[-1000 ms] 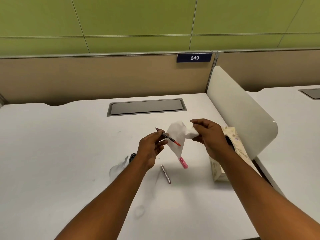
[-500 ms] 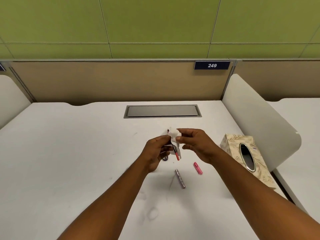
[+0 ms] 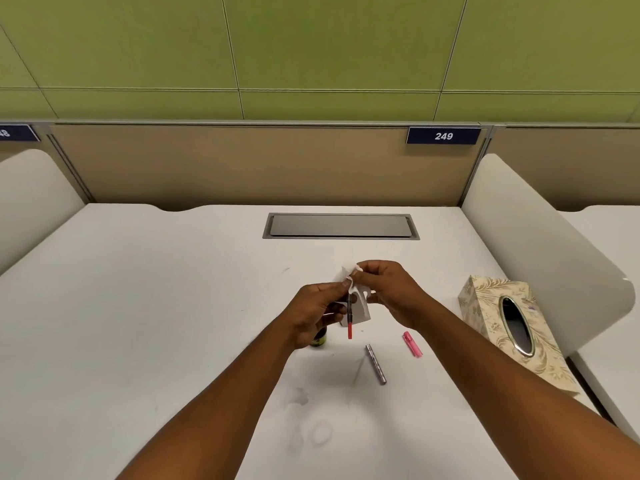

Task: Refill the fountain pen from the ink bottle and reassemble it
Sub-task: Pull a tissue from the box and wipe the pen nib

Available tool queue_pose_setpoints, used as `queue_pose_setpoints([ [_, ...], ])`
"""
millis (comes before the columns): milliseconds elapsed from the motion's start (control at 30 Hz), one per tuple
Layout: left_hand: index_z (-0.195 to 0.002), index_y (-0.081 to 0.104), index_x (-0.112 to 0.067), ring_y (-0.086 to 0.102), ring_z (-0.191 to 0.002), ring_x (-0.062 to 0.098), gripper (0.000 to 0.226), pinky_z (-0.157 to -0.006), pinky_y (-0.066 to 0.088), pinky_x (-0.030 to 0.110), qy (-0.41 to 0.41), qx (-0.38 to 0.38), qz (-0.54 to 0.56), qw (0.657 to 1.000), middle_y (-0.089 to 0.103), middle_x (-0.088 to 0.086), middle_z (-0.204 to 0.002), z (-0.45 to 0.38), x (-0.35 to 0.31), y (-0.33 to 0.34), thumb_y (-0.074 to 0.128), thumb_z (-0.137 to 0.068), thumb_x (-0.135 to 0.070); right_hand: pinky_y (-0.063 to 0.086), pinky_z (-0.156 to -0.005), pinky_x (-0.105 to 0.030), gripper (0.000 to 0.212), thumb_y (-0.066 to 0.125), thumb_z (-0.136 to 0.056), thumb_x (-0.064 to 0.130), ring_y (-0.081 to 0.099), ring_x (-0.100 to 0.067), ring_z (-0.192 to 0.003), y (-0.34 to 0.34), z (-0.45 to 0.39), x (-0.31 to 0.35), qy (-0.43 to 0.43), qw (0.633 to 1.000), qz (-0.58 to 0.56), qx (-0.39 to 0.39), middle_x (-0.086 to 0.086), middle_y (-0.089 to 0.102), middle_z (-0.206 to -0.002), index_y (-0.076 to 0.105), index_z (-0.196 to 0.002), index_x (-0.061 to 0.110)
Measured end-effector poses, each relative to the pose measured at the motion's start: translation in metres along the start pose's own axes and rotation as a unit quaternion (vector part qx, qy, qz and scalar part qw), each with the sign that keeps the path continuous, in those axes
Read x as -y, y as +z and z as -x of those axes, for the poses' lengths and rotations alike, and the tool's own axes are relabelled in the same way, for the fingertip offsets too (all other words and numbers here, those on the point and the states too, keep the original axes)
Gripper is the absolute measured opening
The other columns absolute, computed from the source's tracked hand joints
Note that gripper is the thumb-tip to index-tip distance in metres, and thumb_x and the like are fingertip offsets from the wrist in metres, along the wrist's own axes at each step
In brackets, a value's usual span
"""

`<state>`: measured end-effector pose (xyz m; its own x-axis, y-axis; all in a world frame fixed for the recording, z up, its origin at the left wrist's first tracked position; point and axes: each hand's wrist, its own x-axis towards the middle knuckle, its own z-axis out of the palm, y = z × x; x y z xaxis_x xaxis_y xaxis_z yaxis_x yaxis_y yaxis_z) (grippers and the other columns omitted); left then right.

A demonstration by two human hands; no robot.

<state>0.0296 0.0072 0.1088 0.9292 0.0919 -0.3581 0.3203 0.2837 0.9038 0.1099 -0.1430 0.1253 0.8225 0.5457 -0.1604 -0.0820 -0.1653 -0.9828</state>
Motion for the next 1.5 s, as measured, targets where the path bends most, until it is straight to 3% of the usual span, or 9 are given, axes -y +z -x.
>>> queue_pose_setpoints([
  [200, -0.099, 0.072, -0.012, 0.066, -0.074, 0.014, 0.018, -0.066, 0.052, 0.023, -0.009, 0.021, -0.007, 1.000, 0.074, 0.003, -0.089, 0.007, -0.001, -0.004, 0.060, -0.097, -0.025, 0.049, -0.069, -0.034, 0.012, 0.059, -0.095, 0.009, 0.063, -0.018, -0.076, 0.003, -0.006, 0.007, -0.013, 1.000, 0.021, 0.006, -0.005, 0.068, -0.082, 0.070, -0.089, 0.006],
  [400, -0.103, 0.072, -0.010, 0.068, -0.080, 0.017, 0.021, -0.067, 0.055, 0.022, -0.010, 0.042, -0.008, 0.999, 0.074, 0.002, -0.089, 0.015, -0.002, -0.010, 0.058, -0.098, -0.025, 0.052, -0.072, -0.034, 0.008, 0.065, -0.091, 0.008, 0.064, -0.020, -0.078, 0.002, -0.013, 0.008, 0.001, 1.000, 0.003, -0.009, -0.008, 0.070, -0.087, 0.069, -0.095, 0.003],
  [633, -0.100, 0.073, -0.010, 0.070, -0.075, 0.013, 0.020, -0.072, 0.051, 0.023, -0.004, 0.060, 0.001, 0.998, 0.072, 0.002, -0.086, 0.023, 0.001, -0.015, 0.057, -0.099, -0.022, 0.050, -0.063, -0.031, 0.009, 0.074, -0.086, 0.016, 0.065, -0.020, -0.073, -0.003, -0.018, 0.007, 0.021, 0.989, -0.038, -0.144, -0.009, 0.072, -0.089, 0.069, -0.091, 0.012],
  [733, -0.100, 0.073, -0.011, 0.070, -0.076, 0.014, 0.020, -0.079, 0.048, 0.028, 0.000, 0.063, 0.003, 0.998, 0.072, 0.001, -0.086, 0.026, 0.003, -0.015, 0.057, -0.099, -0.022, 0.056, -0.069, -0.030, 0.007, 0.068, -0.089, 0.004, 0.066, -0.021, -0.081, -0.002, -0.015, 0.007, 0.061, 0.991, -0.076, -0.091, -0.014, 0.071, -0.099, 0.070, -0.095, 0.006],
  [867, -0.106, 0.073, -0.008, 0.069, -0.077, 0.013, 0.024, -0.073, 0.049, 0.026, 0.004, 0.055, 0.005, 0.998, 0.072, 0.002, -0.088, 0.026, 0.003, -0.017, 0.056, -0.099, -0.023, 0.054, -0.088, -0.032, 0.023, 0.055, -0.089, -0.006, 0.067, -0.025, -0.096, 0.003, -0.006, 0.013, 0.085, 0.976, -0.199, 0.003, -0.015, 0.073, -0.108, 0.071, -0.105, -0.001],
  [1033, -0.103, 0.074, -0.009, 0.065, -0.079, 0.016, 0.023, -0.078, 0.049, 0.030, 0.004, 0.040, 0.018, 0.999, 0.072, 0.003, -0.086, 0.024, 0.003, -0.021, 0.057, -0.099, -0.024, 0.058, -0.086, -0.026, 0.048, 0.038, -0.086, -0.020, 0.070, -0.020, -0.095, 0.005, 0.001, 0.012, 0.075, 0.967, -0.216, 0.110, -0.013, 0.072, -0.113, 0.066, -0.118, 0.001],
  [1233, -0.105, 0.074, -0.007, 0.066, -0.079, 0.017, 0.024, -0.087, 0.047, 0.038, 0.001, 0.037, 0.003, 0.999, 0.072, 0.004, -0.085, 0.023, 0.006, -0.023, 0.059, -0.098, -0.025, 0.057, -0.076, -0.022, 0.024, 0.058, -0.091, -0.004, 0.070, -0.018, -0.089, 0.016, 0.002, 0.005, 0.034, 0.980, -0.186, 0.066, -0.008, 0.076, -0.100, 0.071, -0.110, 0.005],
  [1333, -0.106, 0.074, -0.009, 0.065, -0.080, 0.017, 0.025, -0.086, 0.045, 0.037, 0.005, 0.047, -0.007, 0.999, 0.072, 0.005, -0.086, 0.024, 0.007, -0.024, 0.059, -0.098, -0.026, 0.055, -0.081, -0.029, 0.017, 0.064, -0.089, 0.005, 0.069, -0.019, -0.085, 0.020, 0.002, 0.003, 0.027, 0.985, -0.165, 0.052, -0.007, 0.076, -0.097, 0.073, -0.102, 0.011],
  [1500, -0.107, 0.074, -0.007, 0.064, -0.076, 0.014, 0.026, -0.082, 0.047, 0.032, 0.014, 0.049, -0.043, 0.998, 0.073, 0.005, -0.088, 0.025, 0.008, -0.026, 0.059, -0.098, -0.026, 0.053, -0.081, -0.035, 0.021, 0.071, -0.084, 0.018, 0.068, -0.023, -0.082, 0.021, 0.003, 0.004, 0.032, 0.991, -0.119, 0.049, -0.012, 0.074, -0.095, 0.073, -0.103, 0.008],
])
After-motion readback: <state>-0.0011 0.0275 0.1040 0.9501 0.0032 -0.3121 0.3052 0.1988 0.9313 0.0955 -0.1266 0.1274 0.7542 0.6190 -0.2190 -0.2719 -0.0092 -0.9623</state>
